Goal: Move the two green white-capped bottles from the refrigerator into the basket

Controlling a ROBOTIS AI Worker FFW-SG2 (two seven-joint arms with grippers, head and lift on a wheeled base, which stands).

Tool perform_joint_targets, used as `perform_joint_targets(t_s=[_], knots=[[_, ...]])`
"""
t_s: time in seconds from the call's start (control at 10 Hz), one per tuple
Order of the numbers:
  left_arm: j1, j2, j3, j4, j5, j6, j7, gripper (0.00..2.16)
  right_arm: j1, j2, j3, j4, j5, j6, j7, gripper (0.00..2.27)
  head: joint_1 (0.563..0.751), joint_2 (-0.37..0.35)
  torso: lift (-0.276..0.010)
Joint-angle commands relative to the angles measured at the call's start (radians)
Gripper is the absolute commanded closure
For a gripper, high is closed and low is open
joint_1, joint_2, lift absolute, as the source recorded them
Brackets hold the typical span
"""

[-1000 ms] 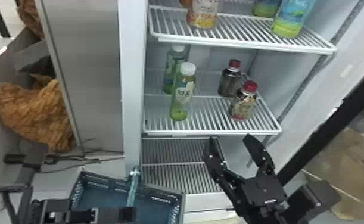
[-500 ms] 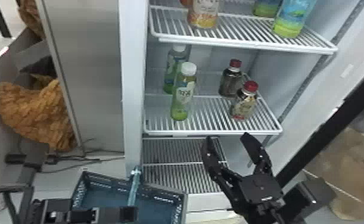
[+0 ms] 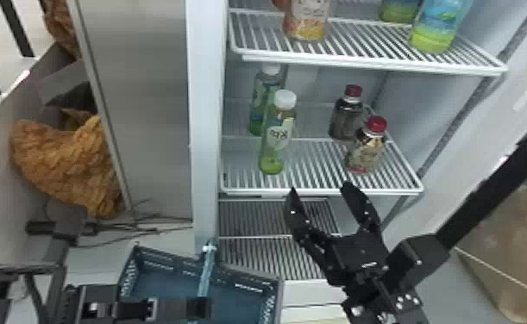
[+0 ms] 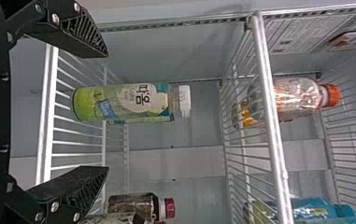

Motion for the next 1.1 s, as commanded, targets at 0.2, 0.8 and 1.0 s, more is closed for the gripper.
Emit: perform_joint_targets(t_s=[0.2, 0.8, 1.0], knots=[[-0.005, 0.001, -0.005, 0.000, -0.002, 0.001, 0.000, 1.17, -0.140, -0.006, 0.019, 0.141, 0.017, -0.045, 0.000, 0.10, 0.695, -0.171, -0.263], [-0.012, 0.003, -0.011, 0.000, -0.006, 0.001, 0.000, 1.17, -0.393, 0.009, 0.037, 0.399, 0.065, -0.062, 0.000, 0.10, 0.695, -0.150, -0.263], [-0.015, 0.003, -0.011, 0.000, -0.008, 0.001, 0.000, 1.17, -0.454, 0.011, 0.061, 0.468, 0.065, -0.064, 0.003, 0.09, 0.695, -0.139, -0.263]])
